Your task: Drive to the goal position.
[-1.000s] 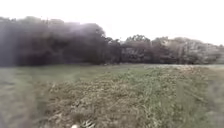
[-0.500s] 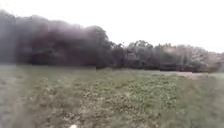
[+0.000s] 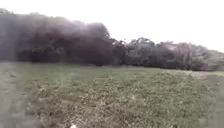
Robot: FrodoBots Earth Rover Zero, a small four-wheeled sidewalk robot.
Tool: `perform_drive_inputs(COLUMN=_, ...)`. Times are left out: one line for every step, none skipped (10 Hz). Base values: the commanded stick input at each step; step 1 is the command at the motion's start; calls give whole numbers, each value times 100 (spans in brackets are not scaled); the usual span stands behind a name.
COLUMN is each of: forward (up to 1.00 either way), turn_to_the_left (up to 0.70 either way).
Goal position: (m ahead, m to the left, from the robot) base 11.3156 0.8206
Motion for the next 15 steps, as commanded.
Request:
perform_drive_inputs(forward=70, turn_to_the_left=0)
perform_drive_inputs(forward=70, turn_to_the_left=0)
perform_drive_inputs(forward=70, turn_to_the_left=0)
perform_drive_inputs(forward=70, turn_to_the_left=0)
perform_drive_inputs(forward=70, turn_to_the_left=0)
perform_drive_inputs(forward=70, turn_to_the_left=0)
perform_drive_inputs(forward=70, turn_to_the_left=0)
perform_drive_inputs(forward=70, turn_to_the_left=0)
perform_drive_inputs(forward=70, turn_to_the_left=0)
perform_drive_inputs(forward=70, turn_to_the_left=0)
perform_drive_inputs(forward=70, turn_to_the_left=0)
perform_drive_inputs(forward=70, turn_to_the_left=0)
perform_drive_inputs(forward=70, turn_to_the_left=0)
perform_drive_inputs(forward=70, turn_to_the_left=0)
perform_drive_inputs(forward=70, turn_to_the_left=0)
